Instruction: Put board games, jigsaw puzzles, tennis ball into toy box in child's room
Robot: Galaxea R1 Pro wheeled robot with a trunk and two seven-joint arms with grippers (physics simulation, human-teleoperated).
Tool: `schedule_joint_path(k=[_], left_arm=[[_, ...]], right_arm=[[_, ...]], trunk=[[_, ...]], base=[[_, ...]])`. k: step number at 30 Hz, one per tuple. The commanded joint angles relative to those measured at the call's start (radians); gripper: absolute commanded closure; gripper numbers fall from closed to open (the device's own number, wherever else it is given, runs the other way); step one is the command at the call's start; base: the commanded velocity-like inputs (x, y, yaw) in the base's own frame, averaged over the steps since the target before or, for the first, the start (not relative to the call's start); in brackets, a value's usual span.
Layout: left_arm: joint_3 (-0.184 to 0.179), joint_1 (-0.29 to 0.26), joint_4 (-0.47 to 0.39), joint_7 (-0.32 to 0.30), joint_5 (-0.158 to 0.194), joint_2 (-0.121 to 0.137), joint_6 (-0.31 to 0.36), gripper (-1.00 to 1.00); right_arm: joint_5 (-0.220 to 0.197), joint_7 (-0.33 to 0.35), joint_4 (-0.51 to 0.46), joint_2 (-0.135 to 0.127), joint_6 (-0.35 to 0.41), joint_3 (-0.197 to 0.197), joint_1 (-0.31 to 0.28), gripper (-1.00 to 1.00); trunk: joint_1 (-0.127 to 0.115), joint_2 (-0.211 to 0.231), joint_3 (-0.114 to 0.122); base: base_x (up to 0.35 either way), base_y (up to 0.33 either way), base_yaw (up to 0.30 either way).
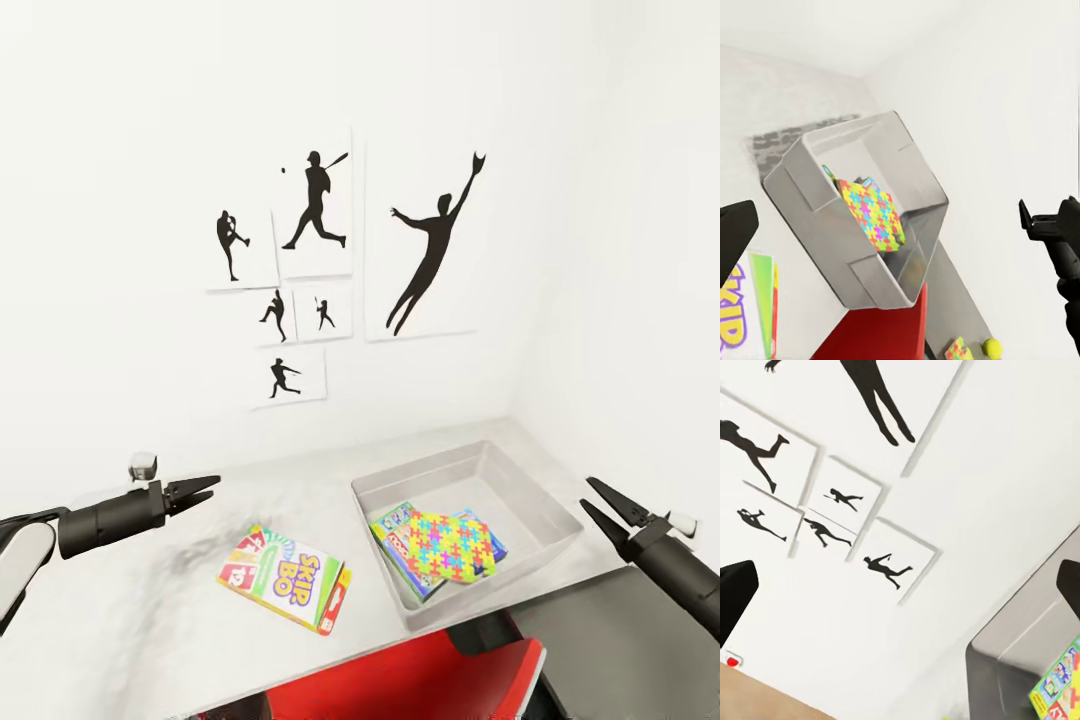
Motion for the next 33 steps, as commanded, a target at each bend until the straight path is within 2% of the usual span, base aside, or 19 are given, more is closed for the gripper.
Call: schedule_joint_path(k=[1, 6, 18, 33], left_arm=[[0.001, -0.001, 0.0, -0.004, -0.002, 0.0, 0.004, -1.0], [0.004, -0.001, -0.001, -0.004, -0.002, 0.0, 0.004, -1.0], [0.005, -0.001, -0.001, -0.004, -0.003, 0.002, 0.005, -1.0], [0.005, -0.001, -0.001, -0.004, -0.004, 0.002, 0.004, -1.0]], right_arm=[[0.002, 0.009, 0.001, -0.001, 0.003, -0.002, 0.0, -1.0], [0.004, 0.032, 0.004, 0.001, -0.007, -0.001, 0.005, -1.0], [0.004, 0.037, 0.005, 0.005, -0.012, 0.002, 0.006, -1.0], [0.004, 0.037, 0.005, 0.006, -0.013, 0.002, 0.006, -1.0]], trunk=[[0.0, -0.002, -0.001], [0.0, -0.002, 0.008], [0.0, -0.002, 0.018], [0.0, -0.002, 0.018]], base=[[-0.16, 0.0, 0.0], [-0.174, 0.0, 0.014], [-0.178, 0.0, 0.043], [-0.02, 0.0, 0.001]])
